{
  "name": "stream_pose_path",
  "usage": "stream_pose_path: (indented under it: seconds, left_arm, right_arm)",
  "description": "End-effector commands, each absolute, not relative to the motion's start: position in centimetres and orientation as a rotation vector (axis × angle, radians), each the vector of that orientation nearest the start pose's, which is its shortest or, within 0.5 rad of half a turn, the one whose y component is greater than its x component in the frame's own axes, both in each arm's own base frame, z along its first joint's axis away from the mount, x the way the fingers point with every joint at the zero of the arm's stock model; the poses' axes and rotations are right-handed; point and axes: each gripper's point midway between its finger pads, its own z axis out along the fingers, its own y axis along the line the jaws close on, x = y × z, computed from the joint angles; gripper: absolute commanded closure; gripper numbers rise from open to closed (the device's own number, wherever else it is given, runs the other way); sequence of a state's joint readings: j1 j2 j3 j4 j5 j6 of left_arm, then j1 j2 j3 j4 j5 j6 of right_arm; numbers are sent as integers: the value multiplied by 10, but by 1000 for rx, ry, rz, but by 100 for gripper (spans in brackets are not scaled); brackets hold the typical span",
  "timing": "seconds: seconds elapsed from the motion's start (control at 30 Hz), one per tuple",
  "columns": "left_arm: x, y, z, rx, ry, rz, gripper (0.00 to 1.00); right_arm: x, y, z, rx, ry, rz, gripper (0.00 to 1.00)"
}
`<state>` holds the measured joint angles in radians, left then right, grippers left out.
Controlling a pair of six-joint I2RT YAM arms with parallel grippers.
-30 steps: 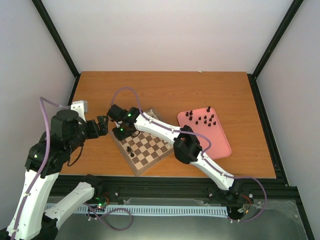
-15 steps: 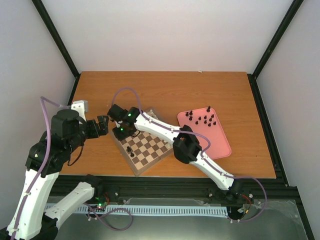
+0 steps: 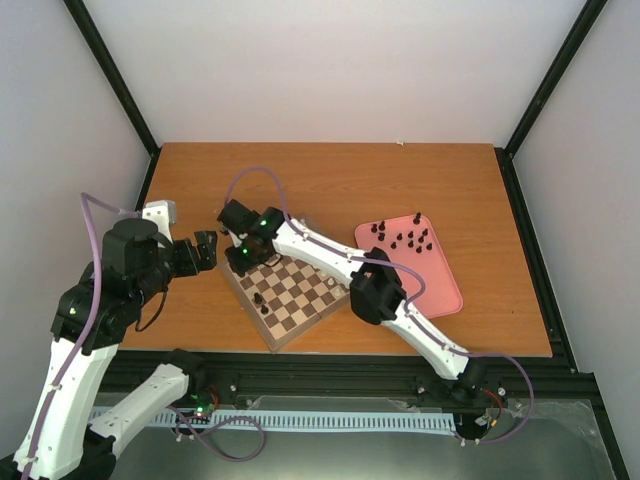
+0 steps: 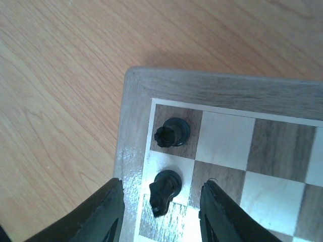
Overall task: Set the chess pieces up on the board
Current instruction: Place the chess piece on the chessboard, then pick up the chess piece from the storage box.
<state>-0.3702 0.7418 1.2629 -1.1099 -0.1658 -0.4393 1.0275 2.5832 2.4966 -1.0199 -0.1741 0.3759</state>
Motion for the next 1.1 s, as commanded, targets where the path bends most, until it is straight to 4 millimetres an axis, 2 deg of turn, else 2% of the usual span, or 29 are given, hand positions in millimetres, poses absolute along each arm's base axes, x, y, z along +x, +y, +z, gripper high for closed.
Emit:
stream_pose_path:
  seconds: [0.0, 0.1, 0.2, 0.3, 0.37, 0.5, 0.6, 0.73, 0.9, 1.07]
  left_arm:
    - [209, -48, 337, -154, 2136, -269, 0]
    - [208, -46, 340, -155, 2130, -266, 0]
    - [208, -46, 342, -155, 2125, -265, 0]
    - [209, -46, 344, -156, 2122, -262, 0]
    - [210, -46, 345, -156, 2122, -260, 0]
    - [212, -47, 346, -153, 2123, -258, 0]
    - [215, -48, 347, -151, 2124, -251, 0]
    - [221, -49, 347, -152, 2127, -247, 0]
    - [230, -52, 345, -155, 2139, -240, 0]
    - [239, -57, 336, -171, 2164, -251, 0]
  right_arm:
    - [294, 530, 160, -946, 2508, 728, 56]
    - [294, 513, 184, -923, 2499, 704, 55]
    - [303, 488, 201, -854, 2508, 655, 54]
    - [323, 455, 214, -747, 2532, 605, 53]
    - [341, 426, 219, -654, 2549, 534, 52]
    - [378, 348, 208, -457, 2618, 297, 48]
    - [403, 278, 187, -290, 2698, 129, 46]
    - [425, 218, 165, -147, 2752, 52, 47]
    - [436, 171, 138, -61, 2809, -46, 49]
    - [441, 154, 112, -37, 2856, -44, 51]
